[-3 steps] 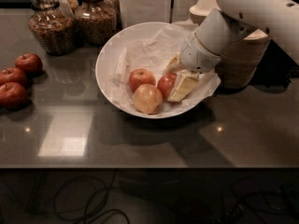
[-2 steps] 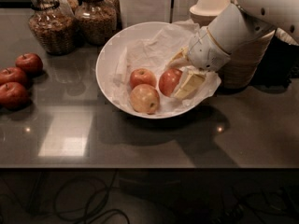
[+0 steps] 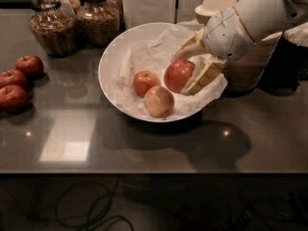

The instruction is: Pick apple from white bowl

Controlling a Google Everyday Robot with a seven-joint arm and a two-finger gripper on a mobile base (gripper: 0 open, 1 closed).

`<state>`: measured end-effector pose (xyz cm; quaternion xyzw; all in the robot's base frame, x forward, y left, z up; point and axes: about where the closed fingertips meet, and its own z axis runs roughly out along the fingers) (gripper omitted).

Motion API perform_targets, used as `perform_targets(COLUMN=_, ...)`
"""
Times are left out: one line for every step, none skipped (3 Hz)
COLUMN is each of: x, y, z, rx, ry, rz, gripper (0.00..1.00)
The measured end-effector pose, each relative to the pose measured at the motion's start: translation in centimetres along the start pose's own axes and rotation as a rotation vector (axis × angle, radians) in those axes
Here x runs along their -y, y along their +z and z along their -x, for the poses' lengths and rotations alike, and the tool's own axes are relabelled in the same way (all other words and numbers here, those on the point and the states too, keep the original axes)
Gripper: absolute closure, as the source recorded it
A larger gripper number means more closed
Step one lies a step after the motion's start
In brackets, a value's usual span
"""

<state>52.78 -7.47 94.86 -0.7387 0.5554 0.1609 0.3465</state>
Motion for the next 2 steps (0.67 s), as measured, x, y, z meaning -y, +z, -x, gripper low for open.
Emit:
perform_targets(x=-0.18, y=-3.84, z=3.13, rx=-0.009, ry=-0.052, rz=-0.046, gripper=1.0)
perform_targets(x=-0.18, y=-3.84, z=3.13, rx=-0.009, ry=-0.052, rz=-0.046, gripper=1.0)
